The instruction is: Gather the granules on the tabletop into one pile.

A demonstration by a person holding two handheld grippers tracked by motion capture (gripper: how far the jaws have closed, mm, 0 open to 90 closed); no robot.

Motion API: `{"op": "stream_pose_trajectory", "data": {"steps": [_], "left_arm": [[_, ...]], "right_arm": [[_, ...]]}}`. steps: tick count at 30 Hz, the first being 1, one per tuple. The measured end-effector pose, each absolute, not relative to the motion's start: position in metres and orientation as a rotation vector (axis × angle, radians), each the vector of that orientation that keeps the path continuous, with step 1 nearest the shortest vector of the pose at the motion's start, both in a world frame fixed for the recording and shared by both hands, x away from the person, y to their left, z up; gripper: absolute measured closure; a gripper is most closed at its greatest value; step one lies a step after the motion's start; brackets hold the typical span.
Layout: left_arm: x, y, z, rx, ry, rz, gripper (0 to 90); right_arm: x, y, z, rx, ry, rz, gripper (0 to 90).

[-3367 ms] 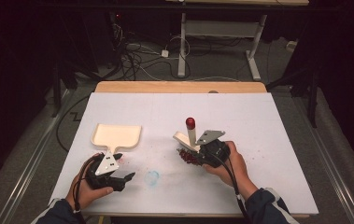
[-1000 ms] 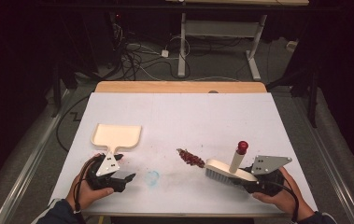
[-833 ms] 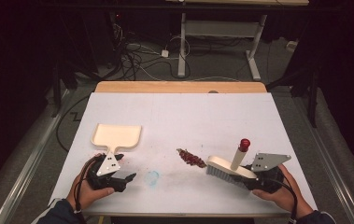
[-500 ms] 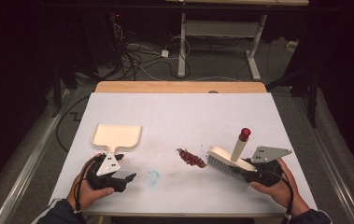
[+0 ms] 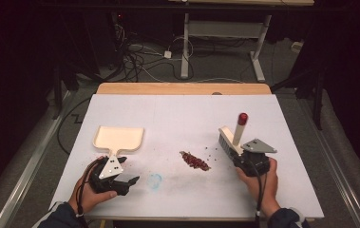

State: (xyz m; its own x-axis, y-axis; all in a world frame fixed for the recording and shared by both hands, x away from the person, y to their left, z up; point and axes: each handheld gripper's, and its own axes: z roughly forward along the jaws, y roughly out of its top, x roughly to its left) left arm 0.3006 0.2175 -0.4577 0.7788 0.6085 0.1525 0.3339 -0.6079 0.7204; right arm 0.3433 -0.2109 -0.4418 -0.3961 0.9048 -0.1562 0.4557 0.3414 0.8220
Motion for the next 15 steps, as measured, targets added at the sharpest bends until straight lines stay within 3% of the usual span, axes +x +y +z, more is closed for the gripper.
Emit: {"op": "stream_pose_trajectory", "data": {"steps": [5,11,15], "left_arm": [[0.3,0.219,-0.457,2.263,0.697,0.508,20.5],[0.301,0.221,-0.459,2.263,0.707,0.498,20.5],[0.302,0.219,-0.458,2.262,0.703,0.497,20.5]], "right_arm": [[0.353,-0.19,-0.44,1.106,1.999,0.896,68.0],[0.374,-0.223,-0.412,1.164,1.915,0.968,67.9],[0.405,-0.233,-0.418,1.14,1.892,0.925,67.9]]}}
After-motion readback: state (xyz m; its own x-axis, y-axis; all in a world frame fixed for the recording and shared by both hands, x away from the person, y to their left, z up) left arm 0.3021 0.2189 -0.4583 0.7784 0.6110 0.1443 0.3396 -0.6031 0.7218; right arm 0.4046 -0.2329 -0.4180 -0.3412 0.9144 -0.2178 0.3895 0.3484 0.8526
